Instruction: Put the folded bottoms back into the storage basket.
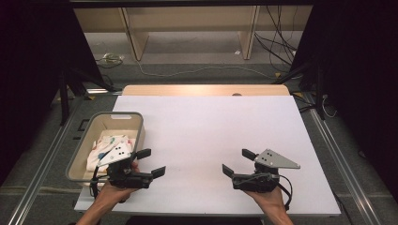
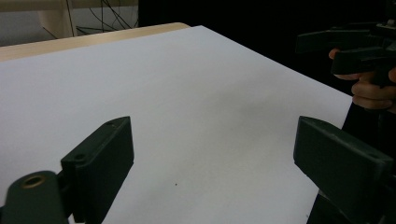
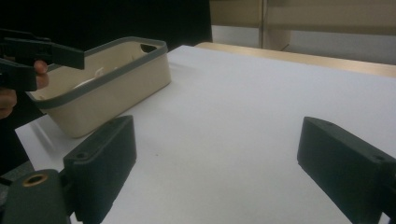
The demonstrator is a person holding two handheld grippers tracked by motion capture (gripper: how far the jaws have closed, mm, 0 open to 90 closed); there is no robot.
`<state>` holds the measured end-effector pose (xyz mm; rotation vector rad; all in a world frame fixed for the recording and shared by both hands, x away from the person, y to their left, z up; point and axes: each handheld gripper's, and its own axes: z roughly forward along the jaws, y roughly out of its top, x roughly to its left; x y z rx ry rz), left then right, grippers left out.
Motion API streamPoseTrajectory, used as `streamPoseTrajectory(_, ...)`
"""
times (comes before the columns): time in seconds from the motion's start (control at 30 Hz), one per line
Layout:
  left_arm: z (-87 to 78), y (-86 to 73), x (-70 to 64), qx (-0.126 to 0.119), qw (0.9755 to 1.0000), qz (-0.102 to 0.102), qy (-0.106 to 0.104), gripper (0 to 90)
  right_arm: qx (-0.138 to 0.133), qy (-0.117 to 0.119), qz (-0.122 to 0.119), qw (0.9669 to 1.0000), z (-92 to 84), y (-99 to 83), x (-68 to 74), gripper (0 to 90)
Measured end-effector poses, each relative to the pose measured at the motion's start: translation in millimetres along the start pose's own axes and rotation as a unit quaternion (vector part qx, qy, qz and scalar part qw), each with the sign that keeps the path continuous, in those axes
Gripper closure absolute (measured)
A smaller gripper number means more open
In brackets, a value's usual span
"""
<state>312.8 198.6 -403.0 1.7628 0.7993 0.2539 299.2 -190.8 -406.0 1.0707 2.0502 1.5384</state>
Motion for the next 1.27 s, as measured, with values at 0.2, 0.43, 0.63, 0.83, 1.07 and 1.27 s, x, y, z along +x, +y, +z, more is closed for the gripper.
streamPoseTrajectory(0.2, -1.7, -1.2, -0.7, -0.002, 1.0000, 0.004, 0.001, 12.0, -0.002, -0.006, 0.000, 1.0000, -5.3, -2.5, 0.5, 12.5)
streamPoseTrajectory(0.43, -2.1, -2.1, -0.7, -0.004, 1.0000, 0.005, 0.002, 11.3, 0.002, -0.010, 0.003, 0.9999, -10.5, -5.9, 0.4, 12.5)
streamPoseTrajectory(0.63, -1.2, -2.7, -1.3, -0.001, 1.0000, 0.006, 0.001, 10.6, 0.003, -0.014, 0.000, 0.9999, -11.0, -6.9, 0.1, 12.5)
streamPoseTrajectory(0.83, -0.9, -2.8, -0.9, -0.002, 1.0000, 0.005, 0.001, 10.1, 0.002, -0.014, 0.000, 0.9999, -10.9, -6.5, 0.0, 12.5)
streamPoseTrajectory(1.07, -0.3, -2.9, -1.1, -0.002, 1.0000, 0.008, 0.001, 10.0, 0.001, -0.015, -0.001, 0.9999, -11.0, -5.9, 0.4, 12.6)
streamPoseTrajectory(1.27, 0.6, -3.2, -0.5, -0.001, 1.0000, 0.007, 0.002, 10.0, 0.001, -0.015, -0.001, 0.9999, -10.7, -5.8, 0.1, 12.6)
